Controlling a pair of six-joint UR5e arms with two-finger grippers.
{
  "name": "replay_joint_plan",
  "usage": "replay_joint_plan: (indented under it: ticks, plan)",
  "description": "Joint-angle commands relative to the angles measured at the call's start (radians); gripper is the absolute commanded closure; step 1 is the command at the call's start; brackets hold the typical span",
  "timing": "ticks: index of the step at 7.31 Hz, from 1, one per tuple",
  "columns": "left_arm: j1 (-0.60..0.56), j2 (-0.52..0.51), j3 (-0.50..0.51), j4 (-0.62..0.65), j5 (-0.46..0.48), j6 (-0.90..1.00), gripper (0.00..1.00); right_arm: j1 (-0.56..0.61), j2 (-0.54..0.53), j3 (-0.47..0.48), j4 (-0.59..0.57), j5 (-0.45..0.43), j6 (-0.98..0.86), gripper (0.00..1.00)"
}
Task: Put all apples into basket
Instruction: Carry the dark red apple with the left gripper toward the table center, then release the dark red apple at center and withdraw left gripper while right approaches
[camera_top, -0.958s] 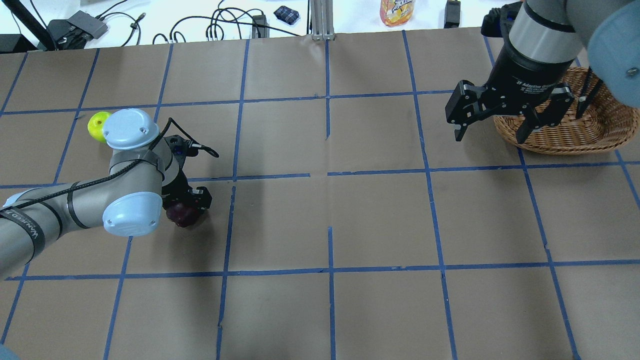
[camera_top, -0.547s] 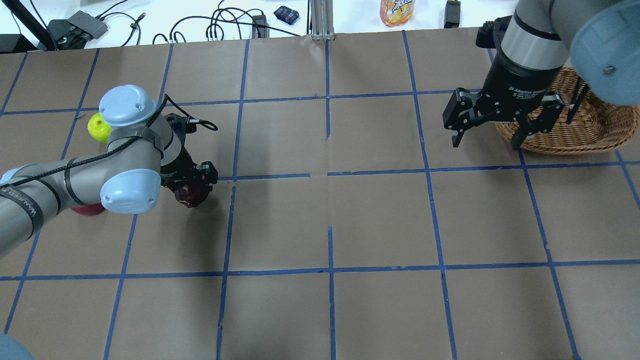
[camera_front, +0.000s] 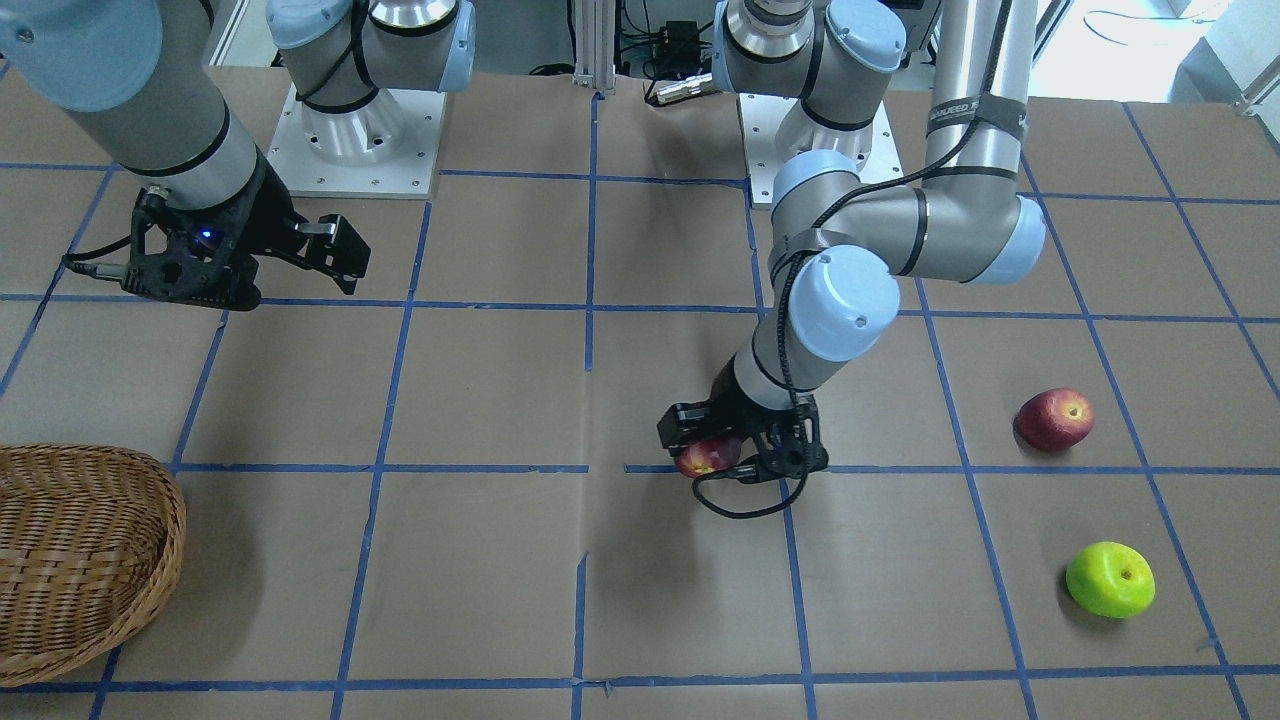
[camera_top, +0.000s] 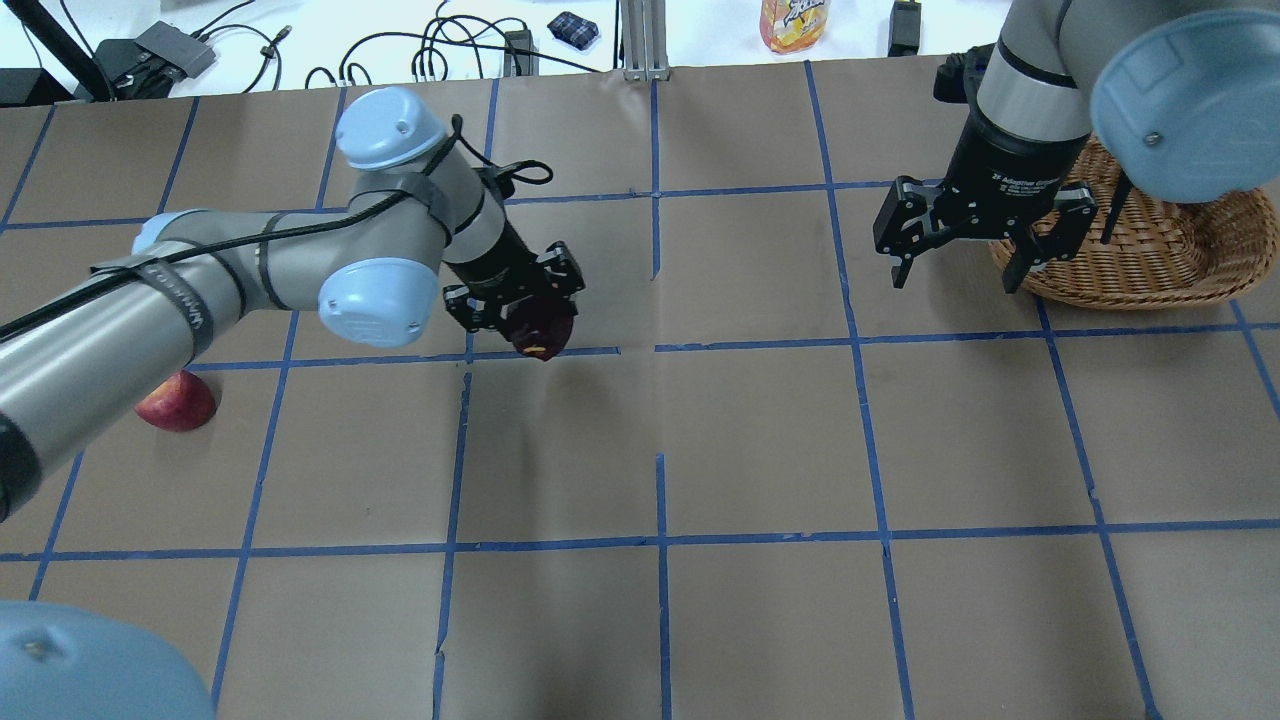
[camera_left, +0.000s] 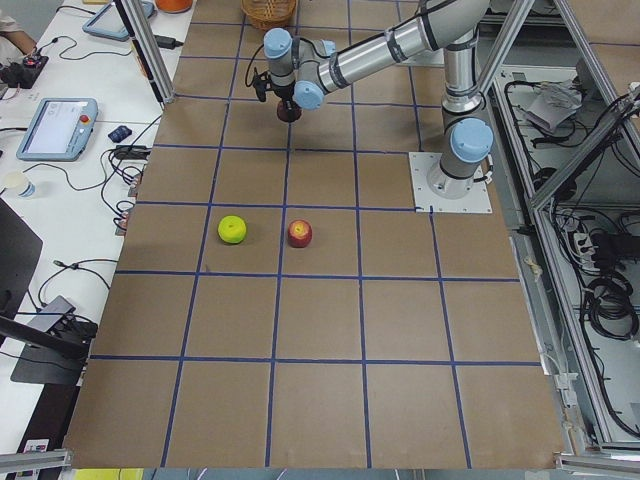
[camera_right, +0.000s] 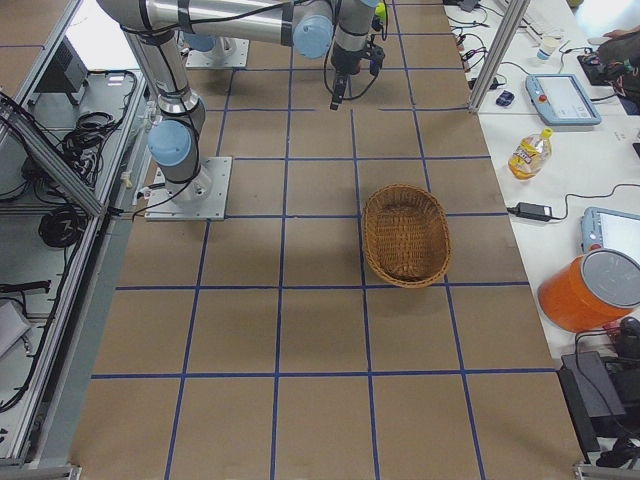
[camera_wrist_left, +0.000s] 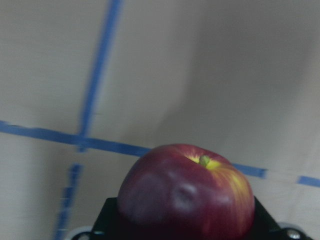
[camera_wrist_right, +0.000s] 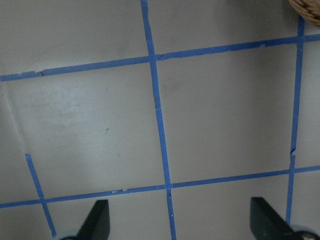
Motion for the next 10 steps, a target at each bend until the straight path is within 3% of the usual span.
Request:
replay_joint_plan:
  ticks: [1,2,3,4,7,8,10]
  plan:
    - [-0.13,-0.104,0.108,-0.001,-0.014,-0.105,0.9,0.003,0.012,0.002,-0.025,0.004,0.014,0.0]
    - [-0.134,-0.128,0.113,0.001,-0.014,-0.1,0.87,0.005,0.016,0.022,-0.033,0.001,0.009,0.0]
    - [-0.137,-0.135,0.107,0.001,-0.013,-0.095,0.27,0.005,0.021,0.048,-0.101,0.004,0.014,0.0]
    - [-0.138,-0.136,0.103,0.001,-0.013,-0.106,0.0,0.006,0.022,0.059,-0.134,0.004,0.014,0.0]
    - [-0.099,-0.074,0.145,0.002,-0.008,-0.093,0.0,0.02,0.051,0.071,-0.188,0.014,0.03,0.0]
    - [-0.03,-0.043,0.178,-0.063,-0.004,-0.08,0.0,0.039,0.053,0.071,-0.207,0.016,0.065,0.0]
    - [0.099,0.021,0.19,-0.242,0.022,0.143,0.0,0.132,0.1,0.058,-0.284,0.016,0.194,0.0]
